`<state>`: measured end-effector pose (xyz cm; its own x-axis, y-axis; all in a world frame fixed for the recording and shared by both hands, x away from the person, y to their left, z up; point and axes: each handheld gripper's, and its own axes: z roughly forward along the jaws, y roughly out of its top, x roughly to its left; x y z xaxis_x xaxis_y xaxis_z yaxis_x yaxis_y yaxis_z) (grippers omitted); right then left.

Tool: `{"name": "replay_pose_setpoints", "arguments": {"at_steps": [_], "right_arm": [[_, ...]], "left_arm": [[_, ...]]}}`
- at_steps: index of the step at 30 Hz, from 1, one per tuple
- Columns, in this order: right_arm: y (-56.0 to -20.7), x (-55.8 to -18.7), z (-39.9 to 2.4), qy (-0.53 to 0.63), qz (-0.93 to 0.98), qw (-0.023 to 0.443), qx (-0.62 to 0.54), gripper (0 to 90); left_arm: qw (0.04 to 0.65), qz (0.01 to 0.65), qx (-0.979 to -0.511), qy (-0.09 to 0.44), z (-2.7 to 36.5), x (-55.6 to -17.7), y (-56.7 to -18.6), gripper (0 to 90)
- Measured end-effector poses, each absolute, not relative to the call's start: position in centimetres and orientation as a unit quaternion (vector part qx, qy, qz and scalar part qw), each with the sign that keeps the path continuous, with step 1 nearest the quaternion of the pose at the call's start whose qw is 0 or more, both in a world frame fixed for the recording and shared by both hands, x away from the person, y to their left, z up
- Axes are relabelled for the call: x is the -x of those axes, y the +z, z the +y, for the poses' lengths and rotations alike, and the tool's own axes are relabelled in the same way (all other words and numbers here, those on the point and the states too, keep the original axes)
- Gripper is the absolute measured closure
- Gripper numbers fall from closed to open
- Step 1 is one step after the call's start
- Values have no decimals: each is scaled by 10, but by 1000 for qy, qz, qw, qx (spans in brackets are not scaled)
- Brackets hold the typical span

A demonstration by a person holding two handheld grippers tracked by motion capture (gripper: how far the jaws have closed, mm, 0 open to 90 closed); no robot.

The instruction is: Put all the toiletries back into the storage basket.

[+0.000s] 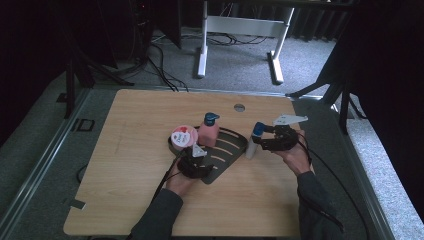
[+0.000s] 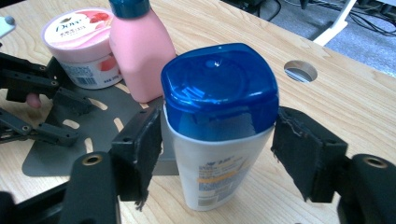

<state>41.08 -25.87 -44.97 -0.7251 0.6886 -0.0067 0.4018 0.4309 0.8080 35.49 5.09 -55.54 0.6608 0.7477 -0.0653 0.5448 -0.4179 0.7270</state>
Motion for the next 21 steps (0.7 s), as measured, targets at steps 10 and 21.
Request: {"name": "replay_pose_setpoints", "arguments": {"at_steps": [10,21], "right_arm": [[-453,-412,-243,417,817,196,-347,259],[-452,-411,-244,413,817,206,-346,367]], "left_arm": [[375,389,-831,136,51,-355,-556,467],[376,389,-830,135,51,-355,-556,467]]}}
